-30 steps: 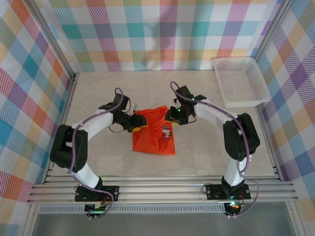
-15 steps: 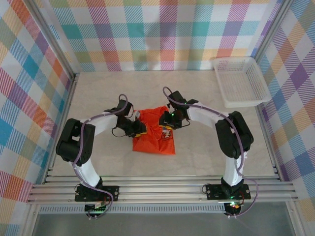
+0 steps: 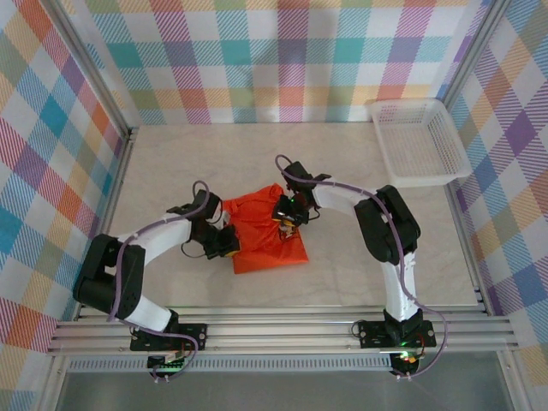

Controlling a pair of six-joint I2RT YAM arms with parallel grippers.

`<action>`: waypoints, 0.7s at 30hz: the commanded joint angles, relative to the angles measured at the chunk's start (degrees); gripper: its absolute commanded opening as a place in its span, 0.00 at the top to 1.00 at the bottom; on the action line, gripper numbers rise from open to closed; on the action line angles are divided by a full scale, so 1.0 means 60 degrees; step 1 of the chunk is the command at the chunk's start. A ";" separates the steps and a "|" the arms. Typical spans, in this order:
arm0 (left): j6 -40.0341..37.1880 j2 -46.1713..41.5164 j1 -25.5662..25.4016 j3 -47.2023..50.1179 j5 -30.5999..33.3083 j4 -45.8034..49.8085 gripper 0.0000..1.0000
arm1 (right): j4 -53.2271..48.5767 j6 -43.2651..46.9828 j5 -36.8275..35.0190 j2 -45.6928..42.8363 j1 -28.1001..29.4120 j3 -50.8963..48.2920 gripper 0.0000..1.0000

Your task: Fold the inside-out t-shirt

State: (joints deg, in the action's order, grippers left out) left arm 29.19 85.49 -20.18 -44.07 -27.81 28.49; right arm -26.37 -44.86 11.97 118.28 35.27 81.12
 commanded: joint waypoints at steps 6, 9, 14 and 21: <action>0.0824 -0.0566 -0.0291 0.1223 -0.0151 -0.0039 1.00 | -0.0748 -0.0127 -0.0834 0.0128 0.0040 -0.0071 0.62; 0.0876 -0.0206 -0.0327 0.1075 -0.0157 -0.0312 0.90 | -0.0870 0.0011 -0.0727 0.0057 0.0205 0.0248 0.61; 0.0712 0.0050 -0.0356 0.0202 -0.0042 0.0082 0.63 | -0.1319 0.0446 -0.0340 -0.0516 0.0405 0.0784 0.58; -0.0063 -0.0459 -0.0357 -0.2188 0.2043 0.3021 0.58 | -0.1735 0.0918 -0.0088 -0.2065 0.0515 -0.0128 0.56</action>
State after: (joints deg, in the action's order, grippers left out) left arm 31.73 85.17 -21.69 -52.69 -22.85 36.45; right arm -34.26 -41.32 10.15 111.20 37.65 82.87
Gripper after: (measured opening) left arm 0.416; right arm 0.437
